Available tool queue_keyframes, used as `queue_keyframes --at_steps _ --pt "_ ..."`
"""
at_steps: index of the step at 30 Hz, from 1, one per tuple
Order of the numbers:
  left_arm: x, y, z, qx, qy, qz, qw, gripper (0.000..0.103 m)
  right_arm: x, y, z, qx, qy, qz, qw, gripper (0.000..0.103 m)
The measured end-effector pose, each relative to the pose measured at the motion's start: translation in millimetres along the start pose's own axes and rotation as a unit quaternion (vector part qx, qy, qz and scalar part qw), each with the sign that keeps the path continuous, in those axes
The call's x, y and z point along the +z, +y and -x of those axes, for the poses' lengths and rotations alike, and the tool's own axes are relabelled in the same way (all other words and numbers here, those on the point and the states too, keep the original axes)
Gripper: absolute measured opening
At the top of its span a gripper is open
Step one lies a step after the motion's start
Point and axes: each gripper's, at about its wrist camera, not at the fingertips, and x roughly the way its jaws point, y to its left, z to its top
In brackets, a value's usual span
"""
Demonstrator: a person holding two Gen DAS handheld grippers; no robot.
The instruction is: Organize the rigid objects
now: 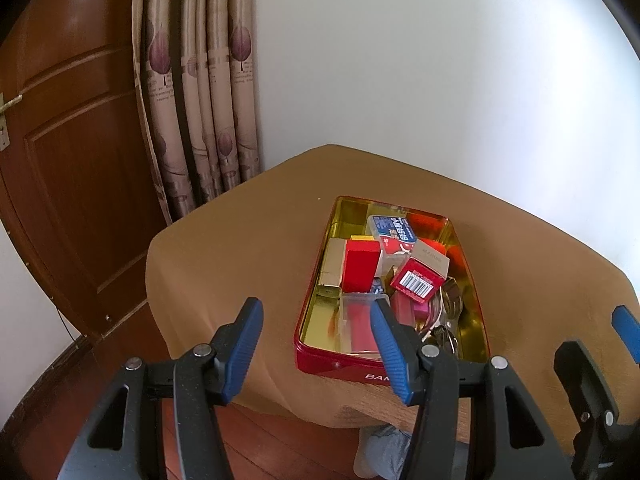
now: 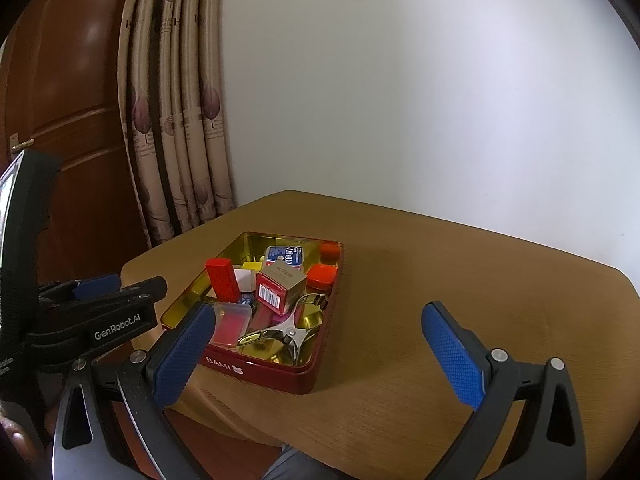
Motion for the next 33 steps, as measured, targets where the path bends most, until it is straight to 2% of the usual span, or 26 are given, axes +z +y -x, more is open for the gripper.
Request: queue_keyframes --at_steps 33 --pt "-1.5 -2.8 -3.2 0.007 0.006 -0.004 0.9999 0.057 -1.7 0.6 -1.5 0.005 0.004 0.002 1.000 0.102"
